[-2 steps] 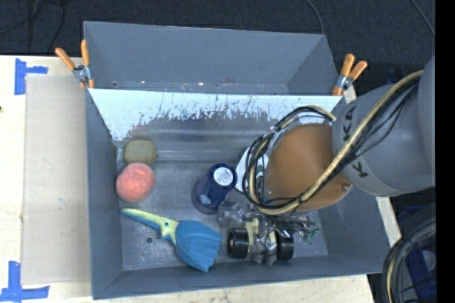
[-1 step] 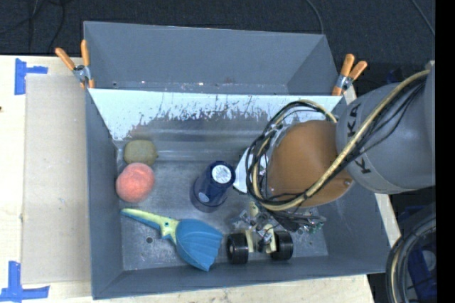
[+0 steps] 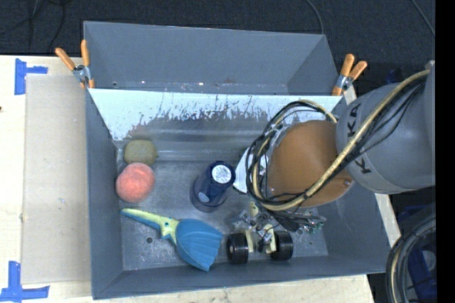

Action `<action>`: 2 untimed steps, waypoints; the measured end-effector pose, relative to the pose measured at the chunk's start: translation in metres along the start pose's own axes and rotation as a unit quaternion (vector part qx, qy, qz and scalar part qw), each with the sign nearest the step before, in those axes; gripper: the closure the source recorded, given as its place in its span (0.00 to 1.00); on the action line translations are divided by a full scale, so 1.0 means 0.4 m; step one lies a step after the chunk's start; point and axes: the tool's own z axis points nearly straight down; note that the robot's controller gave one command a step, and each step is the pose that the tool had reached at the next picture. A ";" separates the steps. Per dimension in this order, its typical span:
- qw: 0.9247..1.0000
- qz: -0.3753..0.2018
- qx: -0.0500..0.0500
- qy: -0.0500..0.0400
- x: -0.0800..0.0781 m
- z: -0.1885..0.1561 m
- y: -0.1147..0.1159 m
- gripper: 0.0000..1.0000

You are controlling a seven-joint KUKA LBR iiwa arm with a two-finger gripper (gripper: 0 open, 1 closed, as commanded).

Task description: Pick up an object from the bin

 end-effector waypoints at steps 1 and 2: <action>1.000 0.000 -0.001 0.001 0.001 -0.007 0.002 1.00; 1.000 0.001 -0.002 0.002 0.003 -0.037 0.004 1.00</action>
Offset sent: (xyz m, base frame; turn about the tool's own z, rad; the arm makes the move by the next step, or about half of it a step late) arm -0.0002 0.0000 0.0481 0.0000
